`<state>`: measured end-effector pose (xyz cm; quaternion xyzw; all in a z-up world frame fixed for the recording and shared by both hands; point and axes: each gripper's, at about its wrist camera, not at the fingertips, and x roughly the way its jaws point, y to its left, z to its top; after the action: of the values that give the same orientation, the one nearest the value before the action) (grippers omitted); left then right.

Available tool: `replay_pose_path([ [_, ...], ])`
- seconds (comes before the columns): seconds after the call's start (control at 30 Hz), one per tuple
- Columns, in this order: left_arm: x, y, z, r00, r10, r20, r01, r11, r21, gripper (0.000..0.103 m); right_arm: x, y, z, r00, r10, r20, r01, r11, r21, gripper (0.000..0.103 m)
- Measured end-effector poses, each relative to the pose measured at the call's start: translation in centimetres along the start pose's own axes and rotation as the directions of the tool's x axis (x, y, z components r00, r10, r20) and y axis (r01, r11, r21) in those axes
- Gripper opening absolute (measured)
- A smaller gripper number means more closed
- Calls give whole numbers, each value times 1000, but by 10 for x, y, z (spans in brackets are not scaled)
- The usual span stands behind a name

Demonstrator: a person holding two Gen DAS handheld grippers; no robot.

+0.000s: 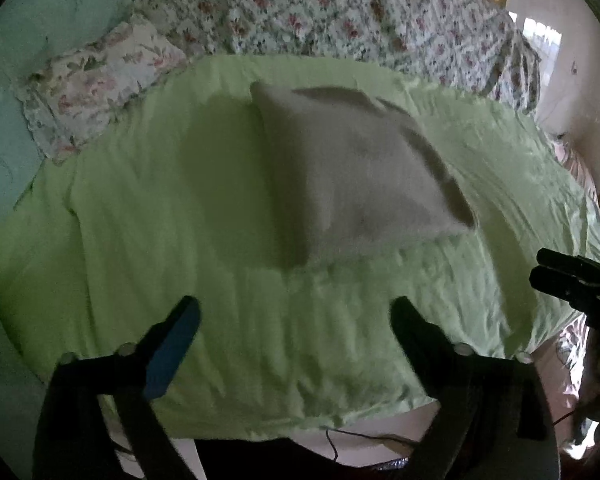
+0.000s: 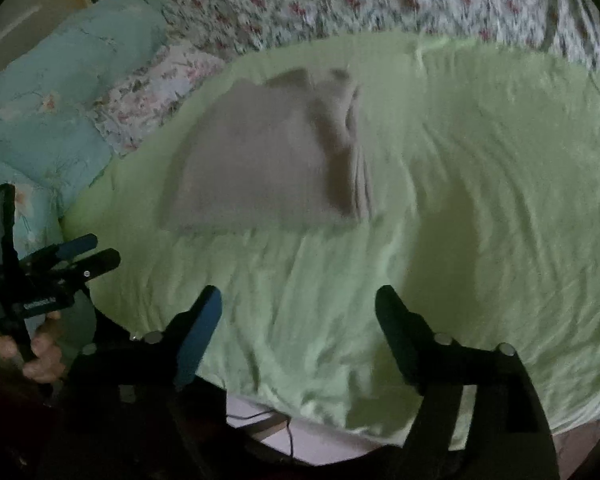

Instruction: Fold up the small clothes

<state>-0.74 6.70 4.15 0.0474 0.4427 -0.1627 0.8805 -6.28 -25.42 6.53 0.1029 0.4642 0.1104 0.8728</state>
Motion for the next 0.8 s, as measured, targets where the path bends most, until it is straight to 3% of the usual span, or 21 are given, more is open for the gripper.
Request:
replay_pose_path([
  [0.17, 15, -7, 4, 999, 51, -13, -50, 998, 35, 102, 6, 2, 8, 1000, -16, 11, 16, 1000, -17, 87],
  [0.43, 47, -16, -3, 992, 95, -84, -89, 993, 73, 102, 51, 7, -1, 995, 21, -94, -22, 1000, -11, 87],
  [0.8, 62, -10, 7, 986, 122, -112, -114, 991, 77, 102, 59, 5, 6, 995, 25, -100, -25, 1000, 4, 88],
])
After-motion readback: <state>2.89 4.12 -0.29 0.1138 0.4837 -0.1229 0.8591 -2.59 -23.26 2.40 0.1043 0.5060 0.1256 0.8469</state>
